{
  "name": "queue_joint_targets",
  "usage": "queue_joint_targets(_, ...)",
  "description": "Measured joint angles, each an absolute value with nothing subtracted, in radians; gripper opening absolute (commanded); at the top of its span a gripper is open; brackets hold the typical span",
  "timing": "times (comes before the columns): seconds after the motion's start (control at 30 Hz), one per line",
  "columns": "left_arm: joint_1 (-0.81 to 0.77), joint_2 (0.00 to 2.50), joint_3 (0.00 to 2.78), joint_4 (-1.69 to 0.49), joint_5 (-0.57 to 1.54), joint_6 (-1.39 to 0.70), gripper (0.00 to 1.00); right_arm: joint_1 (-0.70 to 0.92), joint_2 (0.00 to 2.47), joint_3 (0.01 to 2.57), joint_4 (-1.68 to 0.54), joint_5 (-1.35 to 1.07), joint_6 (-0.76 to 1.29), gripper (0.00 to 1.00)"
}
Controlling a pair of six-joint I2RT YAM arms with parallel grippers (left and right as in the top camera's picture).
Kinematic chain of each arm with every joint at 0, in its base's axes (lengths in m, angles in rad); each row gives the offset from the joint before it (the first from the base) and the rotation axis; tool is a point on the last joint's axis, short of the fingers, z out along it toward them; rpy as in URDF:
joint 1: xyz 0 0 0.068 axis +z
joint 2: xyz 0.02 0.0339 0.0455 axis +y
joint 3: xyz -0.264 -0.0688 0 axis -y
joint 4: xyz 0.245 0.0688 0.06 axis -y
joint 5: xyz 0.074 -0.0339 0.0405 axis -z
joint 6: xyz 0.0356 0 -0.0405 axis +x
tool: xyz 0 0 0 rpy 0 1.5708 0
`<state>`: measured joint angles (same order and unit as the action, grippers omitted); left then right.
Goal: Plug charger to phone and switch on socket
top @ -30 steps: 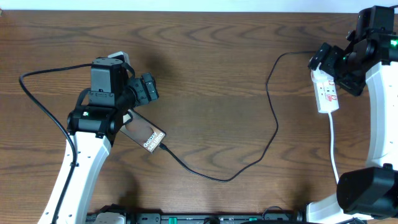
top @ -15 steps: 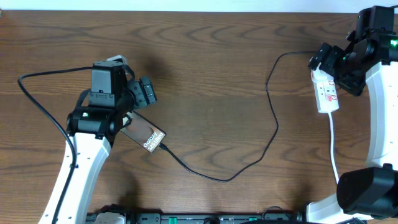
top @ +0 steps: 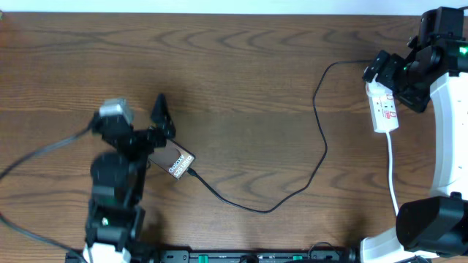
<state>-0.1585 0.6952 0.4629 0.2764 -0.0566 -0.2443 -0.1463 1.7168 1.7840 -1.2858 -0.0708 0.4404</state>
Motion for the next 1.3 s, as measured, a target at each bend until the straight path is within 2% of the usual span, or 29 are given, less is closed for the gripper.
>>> queue_joint_targets(0.17,-0.159,0.485,0.219,0.463,-0.056,-0.182,0.94,-0.146,1.717,1.784,-1.286,-0.071,0.44,0.99)
queue_joint_targets(0.3,-0.155,0.353,0.066,0.515,-0.055,-0.16,0.94,-0.146,1.717,1.784,-1.287,-0.07,0.44,0.99)
queue_joint_targets(0.57,-0.119,0.199,0.006,0.313,-0.055,-0.152,0.93,-0.146,1.716,1.784,-1.286,-0.071,0.44,0.99)
queue_joint_targets(0.8,-0.064,0.038,0.006,0.027,-0.049,-0.152,0.94,-0.146,1.716,1.784,-1.287,-0.071,0.44,0.99)
queue_joint_targets(1.3,0.011,0.011,0.016,-0.022,-0.021,-0.085,0.94,-0.146,1.716,1.784,-1.287,-0.07,0.44,0.99)
